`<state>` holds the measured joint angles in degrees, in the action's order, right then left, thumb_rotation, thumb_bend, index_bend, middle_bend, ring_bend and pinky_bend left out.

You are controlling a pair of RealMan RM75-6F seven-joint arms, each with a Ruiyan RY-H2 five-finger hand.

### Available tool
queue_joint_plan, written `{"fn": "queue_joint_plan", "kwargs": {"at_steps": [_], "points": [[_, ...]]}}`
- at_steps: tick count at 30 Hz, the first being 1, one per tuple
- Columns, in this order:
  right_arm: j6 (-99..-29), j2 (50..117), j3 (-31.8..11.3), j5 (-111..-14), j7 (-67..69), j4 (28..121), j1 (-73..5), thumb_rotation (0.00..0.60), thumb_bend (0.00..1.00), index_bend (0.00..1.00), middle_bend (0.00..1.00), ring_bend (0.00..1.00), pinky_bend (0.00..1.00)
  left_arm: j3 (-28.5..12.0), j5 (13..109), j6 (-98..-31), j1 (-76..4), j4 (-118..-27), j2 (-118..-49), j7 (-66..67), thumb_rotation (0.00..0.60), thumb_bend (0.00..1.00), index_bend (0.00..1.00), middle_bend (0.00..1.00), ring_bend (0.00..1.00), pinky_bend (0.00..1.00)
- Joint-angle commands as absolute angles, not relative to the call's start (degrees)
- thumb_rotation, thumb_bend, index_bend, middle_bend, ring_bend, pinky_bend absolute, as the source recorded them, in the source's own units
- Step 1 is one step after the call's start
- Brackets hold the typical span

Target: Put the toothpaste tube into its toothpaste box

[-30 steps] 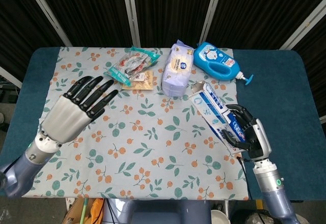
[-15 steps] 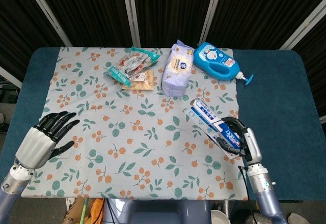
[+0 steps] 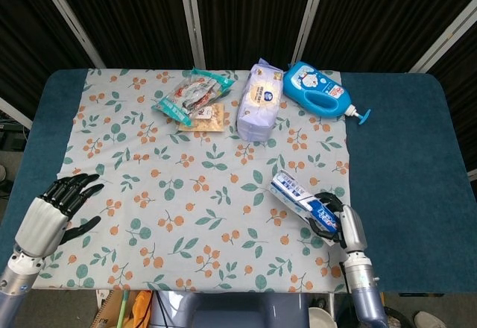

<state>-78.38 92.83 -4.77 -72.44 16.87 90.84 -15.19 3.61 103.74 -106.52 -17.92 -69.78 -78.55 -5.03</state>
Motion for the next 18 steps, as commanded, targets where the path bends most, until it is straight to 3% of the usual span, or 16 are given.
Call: {"fn": "queue_joint_plan", "kwargs": {"at_steps": [1,10,18], "points": [[-78.9,95.1,-4.3,-72.2,15.2,88.2,-14.4,0.6,0.32,0.34,0.48,0.47,0.42,3.5,103.8,-106.1,-17.8,-69.6,-78.8,-5.1,0.6,0.07,0.22,0.19,0.22,0.31],[-78.4,97.0,-2.8,-72.7,11.8,84.9,-13.2,0.6,0.32,0.33,0.48,0.43,0.4,2.9,102.9,-104.7,-17.3,-70.2,-78.9,-6.3,0.6,0.07,0.22,0.19,0.22,0.31],[-76.7,96.1,-0.3,-75.3,6.7,85.3,-13.4,0.6,0.32,0.02,0.2,0.09,0.09,2.6,103.1,-104.2,-17.1,-70.8,-78.9,-6.8,0.6,0.07,0.21,0.19,0.22,0.29]]}}
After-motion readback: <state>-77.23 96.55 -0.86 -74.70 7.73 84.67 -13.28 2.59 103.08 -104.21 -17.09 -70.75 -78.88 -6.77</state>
